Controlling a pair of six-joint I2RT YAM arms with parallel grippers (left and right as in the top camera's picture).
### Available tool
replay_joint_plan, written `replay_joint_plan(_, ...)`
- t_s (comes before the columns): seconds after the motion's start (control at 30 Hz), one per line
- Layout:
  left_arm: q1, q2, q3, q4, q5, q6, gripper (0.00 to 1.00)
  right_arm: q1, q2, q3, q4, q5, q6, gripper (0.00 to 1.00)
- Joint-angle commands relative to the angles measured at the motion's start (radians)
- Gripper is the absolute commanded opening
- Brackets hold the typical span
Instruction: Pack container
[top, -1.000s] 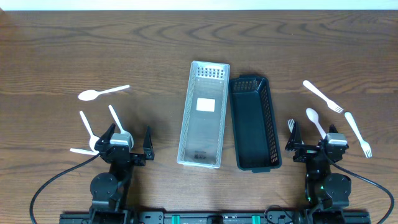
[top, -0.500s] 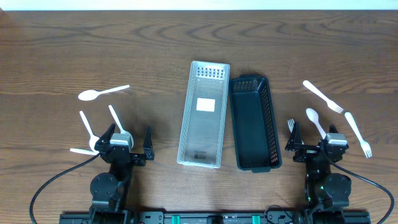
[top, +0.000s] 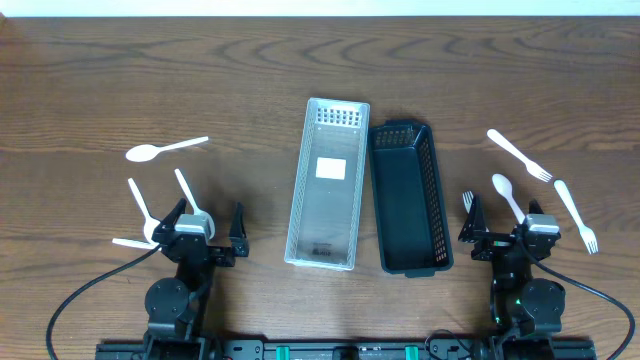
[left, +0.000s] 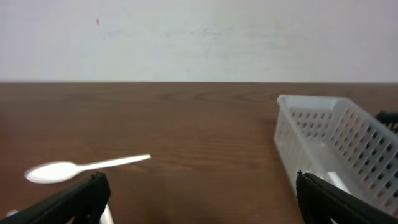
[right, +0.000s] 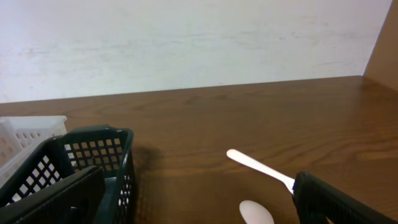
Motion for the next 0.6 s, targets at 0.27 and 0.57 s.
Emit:
replay_joint_plan(0.27, -0.003, 0.302, 0.454, -0.296, 0.032, -0.134, 0.98, 0.005, 0.272, 0.327, -0.163, -0.056, -0.007, 0.99)
replay_joint_plan(0.57, -0.003, 0.891, 1.011, -0.755, 0.032, -0.093, 0.98, 0.005, 0.827, 0.885, -0.619, -0.053, -0.008, 0.99)
